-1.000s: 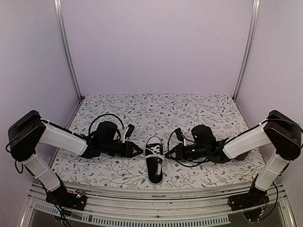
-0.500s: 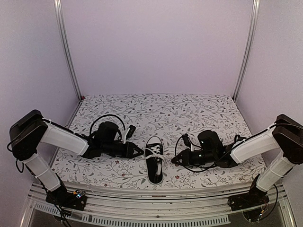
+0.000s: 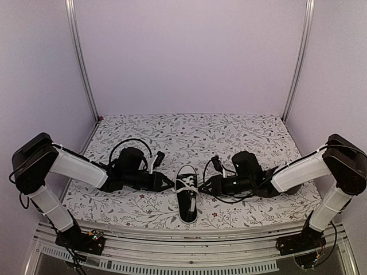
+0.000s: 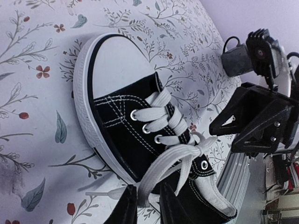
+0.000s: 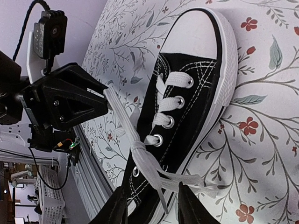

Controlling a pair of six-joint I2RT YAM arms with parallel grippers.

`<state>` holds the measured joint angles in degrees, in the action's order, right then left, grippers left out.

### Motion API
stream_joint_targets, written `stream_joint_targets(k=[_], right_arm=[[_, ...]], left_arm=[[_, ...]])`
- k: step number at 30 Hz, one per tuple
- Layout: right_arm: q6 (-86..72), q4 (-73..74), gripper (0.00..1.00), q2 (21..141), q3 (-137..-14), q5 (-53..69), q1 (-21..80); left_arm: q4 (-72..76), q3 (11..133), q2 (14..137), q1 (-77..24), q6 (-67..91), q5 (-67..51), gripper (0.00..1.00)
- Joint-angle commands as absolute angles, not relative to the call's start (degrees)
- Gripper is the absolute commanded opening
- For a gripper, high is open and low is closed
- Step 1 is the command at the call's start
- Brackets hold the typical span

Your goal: Tie the shoes

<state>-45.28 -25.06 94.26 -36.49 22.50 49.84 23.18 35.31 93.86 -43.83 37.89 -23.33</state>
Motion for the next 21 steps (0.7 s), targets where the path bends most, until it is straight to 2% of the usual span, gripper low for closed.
stream_joint_targets(k=[1,6,10,12,14,21], right_arm=[[-44.6,-25.7,0.36,96.3,-38.2,23.1,50.3],[-44.6,-25.6,0.31,97.4,-38.4,23.2,50.3],[-44.7,-25.7,0.20,97.7,-38.4,23.2,50.3],[-44.6,-25.5,0.09,97.5,-38.3,22.9,50.3],[-45.0,-25.5,0.04,96.9,-37.7,21.7,50.3],[-46.6,-24.8,0.02,93.6,-33.6,19.6,50.3]], left_arm=[[24.1,36.2,94.4,-44.5,37.7,-23.6,0.19],[24.1,36.2,94.4,-44.5,37.7,-23.5,0.19],[24.0,36.1,94.4,-44.4,37.6,-23.5,0.19],[24.0,36.0,94.4,-44.5,37.6,-23.5,0.19],[24.0,36.0,94.3,-44.4,37.7,-23.4,0.19],[24.0,36.0,94.5,-44.5,37.6,-23.5,0.23]])
